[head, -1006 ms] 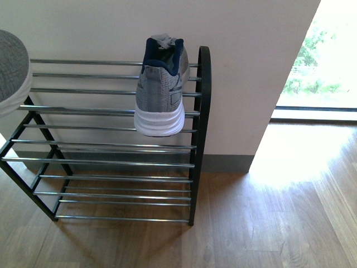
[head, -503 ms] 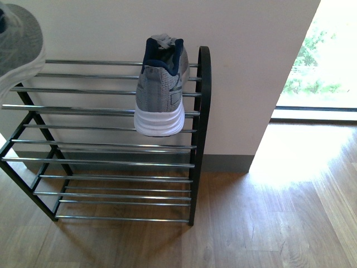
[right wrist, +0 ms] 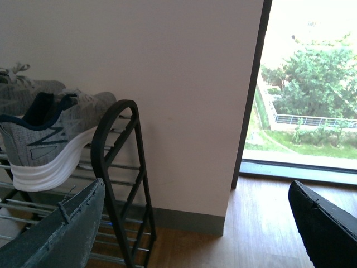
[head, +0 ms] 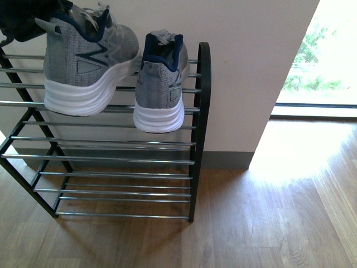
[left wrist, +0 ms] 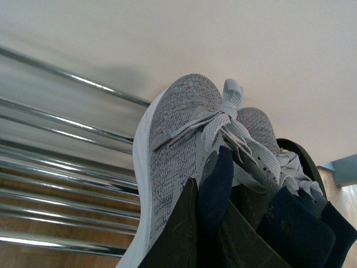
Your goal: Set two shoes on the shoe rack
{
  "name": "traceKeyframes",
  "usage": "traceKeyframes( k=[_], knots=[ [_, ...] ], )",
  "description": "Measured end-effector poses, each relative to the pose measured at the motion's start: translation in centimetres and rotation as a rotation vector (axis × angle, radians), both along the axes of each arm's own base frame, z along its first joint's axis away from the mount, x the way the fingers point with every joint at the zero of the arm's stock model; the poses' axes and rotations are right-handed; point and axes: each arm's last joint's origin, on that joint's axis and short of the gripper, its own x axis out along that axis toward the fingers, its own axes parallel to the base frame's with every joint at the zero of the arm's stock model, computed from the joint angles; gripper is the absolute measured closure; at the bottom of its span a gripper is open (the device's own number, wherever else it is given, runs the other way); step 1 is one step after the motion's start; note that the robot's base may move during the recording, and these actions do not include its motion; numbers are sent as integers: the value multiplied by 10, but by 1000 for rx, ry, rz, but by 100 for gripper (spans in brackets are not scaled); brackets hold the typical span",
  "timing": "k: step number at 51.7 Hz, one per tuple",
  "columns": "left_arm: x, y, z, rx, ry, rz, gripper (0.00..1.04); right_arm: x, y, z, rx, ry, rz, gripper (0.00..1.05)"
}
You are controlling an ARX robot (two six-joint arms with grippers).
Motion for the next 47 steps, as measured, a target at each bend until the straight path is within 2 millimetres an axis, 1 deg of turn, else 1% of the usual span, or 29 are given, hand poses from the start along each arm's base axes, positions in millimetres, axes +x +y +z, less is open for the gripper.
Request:
traceKeyframes(
  k=[8,13,19,29,40,47],
  knots=[
    [9,-1,-12,-10,38,-36,103,0,0,0,0,0,0,9],
    [15,0,-14,8,43,-40,103,0,0,0,0,0,0,9],
    [23,-3,-18,2,33,-92,103,0,0,0,0,0,0,9],
    [26,-7,-26,16,45,-136,103,0,0,0,0,0,0,9],
    [27,-4,-29,15,60,-132,103,0,0,0,0,0,0,9],
    [25,-2,-30,30,96,-118,81,0,0,0,0,0,0,9]
  ],
)
